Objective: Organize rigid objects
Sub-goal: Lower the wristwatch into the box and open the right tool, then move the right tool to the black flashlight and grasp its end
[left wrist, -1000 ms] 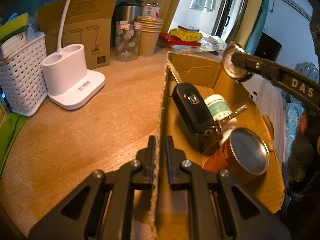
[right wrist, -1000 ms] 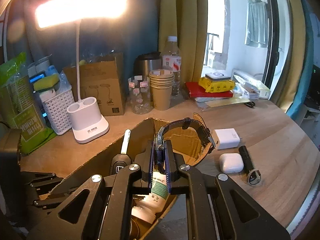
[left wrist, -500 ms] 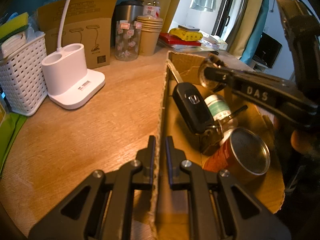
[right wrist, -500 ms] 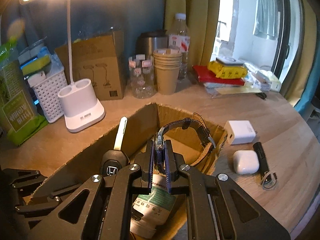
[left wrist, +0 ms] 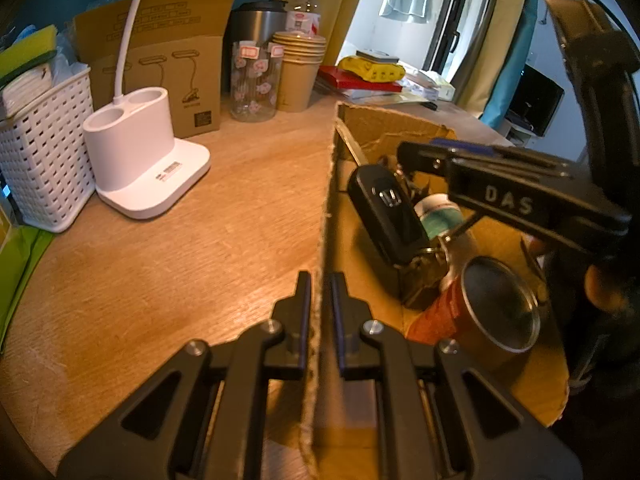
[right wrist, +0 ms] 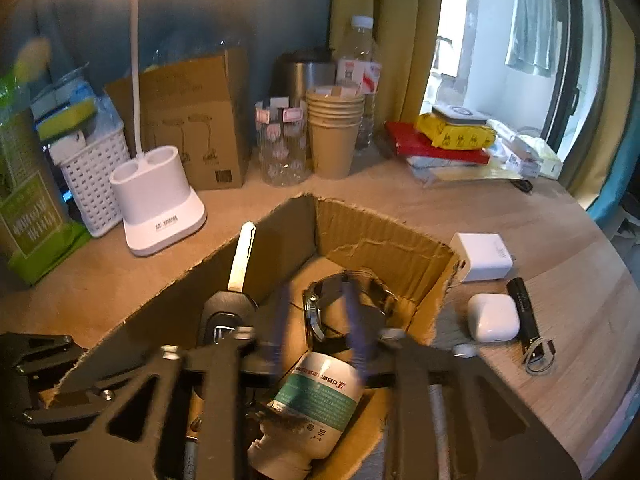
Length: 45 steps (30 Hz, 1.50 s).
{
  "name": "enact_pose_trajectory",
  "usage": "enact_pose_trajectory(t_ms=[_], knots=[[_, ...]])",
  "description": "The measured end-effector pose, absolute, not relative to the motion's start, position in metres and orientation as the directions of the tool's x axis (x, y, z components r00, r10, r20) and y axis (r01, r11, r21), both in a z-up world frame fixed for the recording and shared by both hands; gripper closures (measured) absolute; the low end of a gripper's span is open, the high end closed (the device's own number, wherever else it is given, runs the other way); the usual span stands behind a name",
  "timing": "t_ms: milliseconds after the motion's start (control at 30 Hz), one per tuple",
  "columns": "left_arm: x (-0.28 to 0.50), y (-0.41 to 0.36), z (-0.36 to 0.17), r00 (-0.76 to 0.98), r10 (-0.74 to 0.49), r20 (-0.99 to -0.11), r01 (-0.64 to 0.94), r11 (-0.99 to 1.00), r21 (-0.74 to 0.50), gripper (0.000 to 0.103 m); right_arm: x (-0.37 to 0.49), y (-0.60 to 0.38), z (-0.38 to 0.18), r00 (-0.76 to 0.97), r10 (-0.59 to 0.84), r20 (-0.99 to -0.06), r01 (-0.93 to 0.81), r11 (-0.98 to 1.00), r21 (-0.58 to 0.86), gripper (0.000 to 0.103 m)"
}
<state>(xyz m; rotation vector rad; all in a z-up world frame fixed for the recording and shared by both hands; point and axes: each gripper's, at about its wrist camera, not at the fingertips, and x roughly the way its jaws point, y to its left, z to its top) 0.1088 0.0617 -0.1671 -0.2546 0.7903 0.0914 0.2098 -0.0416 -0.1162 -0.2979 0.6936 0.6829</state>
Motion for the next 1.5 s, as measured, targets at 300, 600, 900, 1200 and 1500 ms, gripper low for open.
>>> enact_pose_trajectory(t_ms=[300,600,900,1200,1500], knots=[[0.108,0.062,-0.167,0.701,-0.014,-0.713,-0.176,0.966,-0.192,0.092,0.209,-0.049,-0.111,0.585,0.483,-0.652,-0.647,0.762,-0.017,0.057],[0.109,0.062,-0.167,0.701,-0.014,-0.713,-0.176,0.966,-0.191,0.092,0.203,-0.068,-0.091,0.633,0.499,-0.592,-0.618,0.786,0.003,0.048],[0.109,0.062,-0.167,0.701,-0.014,-0.713,-0.176,0.965,-0.192,0.092,0.206,-0.092,-0.081,0.669,0.488,-0.560,-0.577,0.816,0.022,0.045],[0.109,0.062,-0.167,0.701,-0.014,-0.713,-0.176,0.966,-0.191,0.092,0.211,-0.109,-0.079,0.690,0.471,-0.550,-0.542,0.839,0.038,0.044],[0.109,0.062,-0.167,0.701,-0.013,-0.713,-0.176,0.966,-0.192,0.092,0.217,-0.122,-0.083,0.714,0.431,-0.551,-0.502,0.865,0.026,0.044]])
